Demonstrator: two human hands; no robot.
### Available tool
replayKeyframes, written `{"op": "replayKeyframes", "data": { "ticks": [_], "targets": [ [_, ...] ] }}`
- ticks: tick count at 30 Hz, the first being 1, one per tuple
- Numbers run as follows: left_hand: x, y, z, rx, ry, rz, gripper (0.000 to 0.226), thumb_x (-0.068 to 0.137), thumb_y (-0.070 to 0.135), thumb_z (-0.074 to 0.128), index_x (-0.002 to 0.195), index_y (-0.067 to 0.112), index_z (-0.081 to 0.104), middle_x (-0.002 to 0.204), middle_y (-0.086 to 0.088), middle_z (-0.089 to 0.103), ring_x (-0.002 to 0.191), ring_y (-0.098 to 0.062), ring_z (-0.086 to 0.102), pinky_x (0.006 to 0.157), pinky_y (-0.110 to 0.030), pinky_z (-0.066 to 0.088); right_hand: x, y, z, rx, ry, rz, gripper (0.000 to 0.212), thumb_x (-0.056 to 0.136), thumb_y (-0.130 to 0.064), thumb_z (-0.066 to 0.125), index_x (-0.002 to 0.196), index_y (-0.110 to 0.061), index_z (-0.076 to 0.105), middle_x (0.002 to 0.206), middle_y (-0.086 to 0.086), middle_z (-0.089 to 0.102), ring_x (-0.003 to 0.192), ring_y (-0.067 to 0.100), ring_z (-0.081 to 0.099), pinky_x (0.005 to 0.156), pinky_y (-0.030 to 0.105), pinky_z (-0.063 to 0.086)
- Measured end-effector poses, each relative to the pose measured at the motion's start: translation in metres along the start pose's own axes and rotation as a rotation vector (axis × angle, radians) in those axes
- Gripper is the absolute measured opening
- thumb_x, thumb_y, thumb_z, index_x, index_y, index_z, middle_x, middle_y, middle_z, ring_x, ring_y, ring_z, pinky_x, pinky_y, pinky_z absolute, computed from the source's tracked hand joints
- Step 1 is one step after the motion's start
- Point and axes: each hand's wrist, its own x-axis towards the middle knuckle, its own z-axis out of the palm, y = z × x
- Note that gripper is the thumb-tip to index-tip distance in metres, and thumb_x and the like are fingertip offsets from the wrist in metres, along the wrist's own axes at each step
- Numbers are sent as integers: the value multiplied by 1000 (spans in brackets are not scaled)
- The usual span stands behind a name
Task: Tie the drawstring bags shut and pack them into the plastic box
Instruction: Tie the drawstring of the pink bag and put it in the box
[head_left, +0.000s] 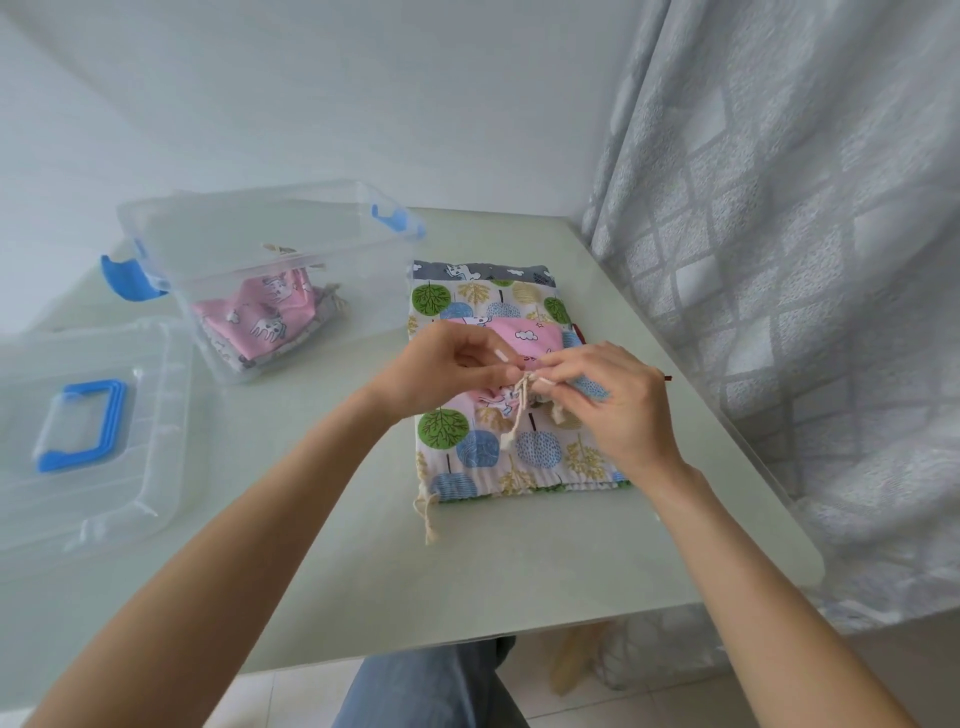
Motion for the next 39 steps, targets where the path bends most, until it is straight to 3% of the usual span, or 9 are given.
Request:
{"op": "replayKeyframes", "data": {
  "ticks": [6,10,12,16,25,29,33,36,39],
  "targets": [
    [-16,5,-9,399,139,193,9,81,20,70,90,17,70,80,2,72,72,-5,67,74,-20,53,-8,-3,-6,131,-61,258,12,78,-21,73,76,-10,68,104,-3,66,105,8,56,94,18,40],
    [-26,6,-2,907,180,397,14,89,22,59,96,18,70,85,-1,65,63,-17,62,53,-30,45,-7,-2,-7,73,-128,263,14,78,-24,73,74,-13,66,113,-4,63,109,14,50,96,14,33],
    [-31,7,-1,991,212,391,16,91,22,56,98,15,69,85,-5,63,61,-23,60,51,-27,35,-8,-1,-9,46,-163,259,17,78,-25,73,72,-11,64,112,-7,61,108,15,49,94,11,31],
    [-41,7,2,955,257,313,18,93,21,54,101,11,67,90,-7,62,71,-25,61,58,-28,38,-10,-4,-10,24,-231,243,17,78,-23,72,71,-11,63,106,-12,60,108,17,47,92,11,29],
    [-53,-6,1,942,218,349,19,91,23,53,96,11,68,86,-6,64,64,-26,63,54,-35,51,-22,-9,-14,-14,-283,190,18,77,-26,68,70,-11,61,98,-10,65,100,17,51,90,34,39],
    [-54,1,12,695,201,360,14,89,21,61,97,14,70,86,6,65,69,-6,63,66,-23,53,-24,-7,-30,85,-348,219,16,80,-22,71,74,-13,59,115,-9,64,111,9,50,98,29,36],
    [-43,10,15,407,202,229,16,91,22,58,104,17,67,91,5,69,81,-2,64,73,-10,48,-19,-8,-17,83,-476,189,14,85,-30,66,80,-22,55,119,-5,62,121,9,48,101,31,37],
    [-27,1,1,237,310,121,13,92,23,57,100,24,67,92,4,70,83,-4,65,76,-14,49,-14,-8,-4,159,-490,303,11,91,-29,58,86,-24,50,102,-4,66,105,9,61,87,28,48],
    [1,-13,-20,284,390,23,16,93,22,56,106,21,65,101,5,68,83,2,62,75,-9,46,-2,4,10,200,-304,432,9,94,-22,55,88,-18,50,84,-10,67,82,13,67,72,27,51]
  ]
}}
